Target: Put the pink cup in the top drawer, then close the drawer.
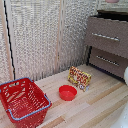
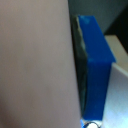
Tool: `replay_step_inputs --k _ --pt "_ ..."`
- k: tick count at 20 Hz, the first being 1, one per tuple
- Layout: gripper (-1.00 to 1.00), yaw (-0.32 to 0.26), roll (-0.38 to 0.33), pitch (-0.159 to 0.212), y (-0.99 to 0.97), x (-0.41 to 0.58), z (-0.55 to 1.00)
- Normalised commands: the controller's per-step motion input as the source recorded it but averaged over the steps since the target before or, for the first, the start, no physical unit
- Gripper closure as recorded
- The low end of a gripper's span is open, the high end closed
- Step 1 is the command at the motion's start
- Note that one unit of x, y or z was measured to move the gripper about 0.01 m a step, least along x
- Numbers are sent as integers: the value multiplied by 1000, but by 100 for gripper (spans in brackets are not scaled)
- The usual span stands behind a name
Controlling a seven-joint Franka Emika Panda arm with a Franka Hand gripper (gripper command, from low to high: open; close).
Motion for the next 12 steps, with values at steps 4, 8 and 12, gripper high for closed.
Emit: replay_step_inputs --k 4,8,12 --pt "100 60 -141 164 -377 0 -216" --pt "100 54 -111 98 -194 3 -325" --pt "-100 10 -41 33 -62 13 -272"
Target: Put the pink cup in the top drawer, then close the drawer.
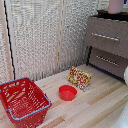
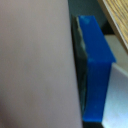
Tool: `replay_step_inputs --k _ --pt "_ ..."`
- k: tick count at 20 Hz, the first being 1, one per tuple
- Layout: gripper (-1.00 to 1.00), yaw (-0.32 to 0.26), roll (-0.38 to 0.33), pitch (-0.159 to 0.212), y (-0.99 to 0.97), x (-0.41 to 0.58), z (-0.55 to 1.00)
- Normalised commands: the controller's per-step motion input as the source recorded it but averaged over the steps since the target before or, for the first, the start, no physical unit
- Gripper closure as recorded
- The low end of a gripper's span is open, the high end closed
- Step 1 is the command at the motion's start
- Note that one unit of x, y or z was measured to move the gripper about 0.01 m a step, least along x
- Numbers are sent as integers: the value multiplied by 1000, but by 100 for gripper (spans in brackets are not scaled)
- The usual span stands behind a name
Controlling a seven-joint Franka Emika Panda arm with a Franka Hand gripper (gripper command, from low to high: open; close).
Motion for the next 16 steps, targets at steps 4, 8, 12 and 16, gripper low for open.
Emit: replay_step_inputs --k 4,8,12,16 --pt "-100 0 -32 18 96 0 31" --pt "-100 -5 -6 204 384 73 231" --pt "-100 13 6 228 399 1 415" --pt "-100 112 -117 174 511 -12 176"
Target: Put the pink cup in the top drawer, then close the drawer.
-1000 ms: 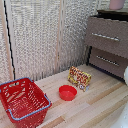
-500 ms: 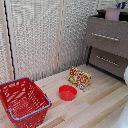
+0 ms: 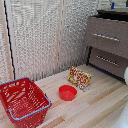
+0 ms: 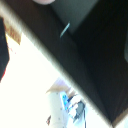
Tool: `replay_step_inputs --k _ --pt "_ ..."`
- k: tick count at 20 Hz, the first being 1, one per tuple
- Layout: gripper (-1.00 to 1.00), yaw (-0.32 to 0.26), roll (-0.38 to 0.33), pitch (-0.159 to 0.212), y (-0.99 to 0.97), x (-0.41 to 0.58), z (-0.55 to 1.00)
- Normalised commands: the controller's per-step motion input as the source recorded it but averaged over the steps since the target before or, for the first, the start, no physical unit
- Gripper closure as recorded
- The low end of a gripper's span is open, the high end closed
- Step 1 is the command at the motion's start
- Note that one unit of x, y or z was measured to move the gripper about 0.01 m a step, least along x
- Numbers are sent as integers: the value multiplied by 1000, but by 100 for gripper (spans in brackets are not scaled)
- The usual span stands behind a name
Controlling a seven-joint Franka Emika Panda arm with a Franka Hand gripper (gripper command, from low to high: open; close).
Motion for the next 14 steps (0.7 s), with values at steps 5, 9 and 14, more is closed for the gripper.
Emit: replay_step_inputs --k 5,9,14 --pt "-100 104 -223 81 405 0 -30" --pt "-100 73 -358 -3 289 0 -325" --pt "-100 72 -375 -2 198 -18 -299"
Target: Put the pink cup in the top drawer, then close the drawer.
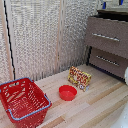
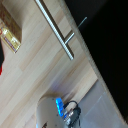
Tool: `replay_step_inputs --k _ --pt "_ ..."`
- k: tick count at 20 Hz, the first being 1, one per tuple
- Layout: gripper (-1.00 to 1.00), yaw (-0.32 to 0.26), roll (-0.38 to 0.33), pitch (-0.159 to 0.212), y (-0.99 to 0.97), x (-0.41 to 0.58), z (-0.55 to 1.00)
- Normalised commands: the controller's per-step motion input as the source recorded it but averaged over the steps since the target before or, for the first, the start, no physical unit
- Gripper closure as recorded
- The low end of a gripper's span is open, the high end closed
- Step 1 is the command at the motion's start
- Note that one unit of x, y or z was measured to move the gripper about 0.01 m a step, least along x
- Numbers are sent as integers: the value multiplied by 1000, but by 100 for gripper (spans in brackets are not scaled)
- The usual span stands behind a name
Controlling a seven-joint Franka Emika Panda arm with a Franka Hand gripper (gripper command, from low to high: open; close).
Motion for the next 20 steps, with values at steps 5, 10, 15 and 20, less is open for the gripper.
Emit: replay_step_inputs --k 5,10,15,20 --pt "-100 98 -375 0 95 -135 -226" --pt "-100 127 -375 7 33 -249 -195" --pt "-100 157 -375 24 0 -308 -225" --pt "-100 165 -359 52 5 -314 -281"
